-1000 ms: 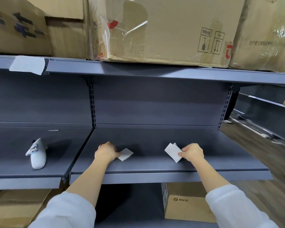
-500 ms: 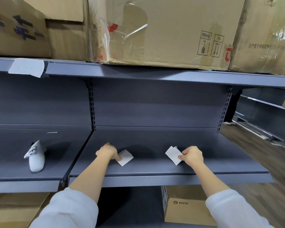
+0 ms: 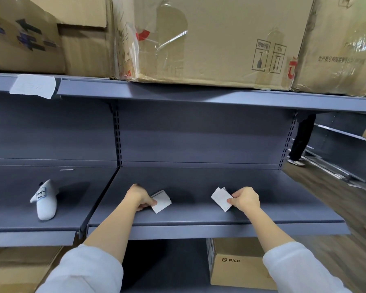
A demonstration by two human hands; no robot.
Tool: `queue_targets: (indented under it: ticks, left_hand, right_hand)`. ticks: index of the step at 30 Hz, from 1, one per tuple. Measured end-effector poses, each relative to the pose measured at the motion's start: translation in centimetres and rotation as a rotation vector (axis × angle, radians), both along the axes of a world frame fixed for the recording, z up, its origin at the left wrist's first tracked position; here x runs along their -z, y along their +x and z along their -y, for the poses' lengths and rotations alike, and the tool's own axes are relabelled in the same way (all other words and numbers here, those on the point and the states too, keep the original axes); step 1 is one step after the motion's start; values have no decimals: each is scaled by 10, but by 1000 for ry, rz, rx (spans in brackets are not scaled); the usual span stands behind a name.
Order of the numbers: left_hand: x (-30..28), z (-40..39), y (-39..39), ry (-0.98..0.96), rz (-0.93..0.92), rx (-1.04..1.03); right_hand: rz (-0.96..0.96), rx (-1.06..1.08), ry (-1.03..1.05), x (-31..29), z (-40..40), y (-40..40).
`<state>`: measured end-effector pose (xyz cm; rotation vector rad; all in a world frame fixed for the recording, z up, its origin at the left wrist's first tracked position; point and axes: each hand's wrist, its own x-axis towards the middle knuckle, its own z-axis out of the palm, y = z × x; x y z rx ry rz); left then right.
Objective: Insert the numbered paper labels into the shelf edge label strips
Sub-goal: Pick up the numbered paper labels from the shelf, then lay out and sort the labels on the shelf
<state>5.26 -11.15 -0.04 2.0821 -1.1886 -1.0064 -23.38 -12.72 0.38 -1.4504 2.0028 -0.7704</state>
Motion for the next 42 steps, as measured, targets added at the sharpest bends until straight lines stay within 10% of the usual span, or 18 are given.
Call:
queue_targets:
  ticks: [21,30,42]
  left_hand:
    - [-43,-16,-229,169,-779,504]
    - [17,-138,-365,571,-717,1088]
    - [6,-500,-371,858,-511,1884]
  right_hand:
    - [781,528,-190,-4,-125,-173]
    - [734,1295,-286,47,-394,-191]
    - [603,2040,-652,33,-765,9]
